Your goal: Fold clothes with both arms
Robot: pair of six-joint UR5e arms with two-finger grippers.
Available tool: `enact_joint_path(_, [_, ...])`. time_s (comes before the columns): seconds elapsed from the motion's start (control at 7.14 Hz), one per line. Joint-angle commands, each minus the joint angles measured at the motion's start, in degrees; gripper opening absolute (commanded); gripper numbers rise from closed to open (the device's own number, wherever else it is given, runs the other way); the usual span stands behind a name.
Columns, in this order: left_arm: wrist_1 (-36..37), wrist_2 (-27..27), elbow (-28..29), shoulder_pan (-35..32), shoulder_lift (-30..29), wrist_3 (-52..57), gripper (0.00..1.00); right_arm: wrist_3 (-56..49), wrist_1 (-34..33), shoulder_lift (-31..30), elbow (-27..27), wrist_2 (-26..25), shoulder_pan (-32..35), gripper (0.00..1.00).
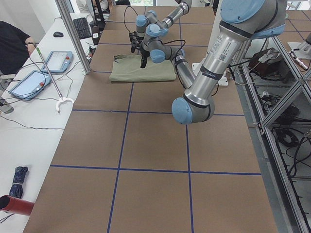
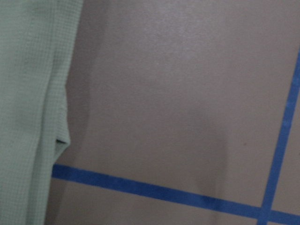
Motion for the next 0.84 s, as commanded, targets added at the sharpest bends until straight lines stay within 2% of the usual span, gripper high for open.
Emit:
enact_joint_path(0.0, [0.0, 0.0, 0.0, 0.0, -0.24, -0.18, 1.0, -0.78, -0.02, 0.84, 0.59, 3.89, 2.54, 1.0])
enact_joint_path(0.28, [-0.26, -0.52, 0.0, 1.22, 0.37, -4.88, 1.0, 0.01, -0.1, 0.15, 5.04, 6.08, 2.71, 1.0])
enact_joint_path(0.7, [0.0, -0.01, -0.52, 10.52, 2.2, -18.16, 1.0, 6.39, -0.1, -5.2, 16.38, 10.48, 2.37, 1.0])
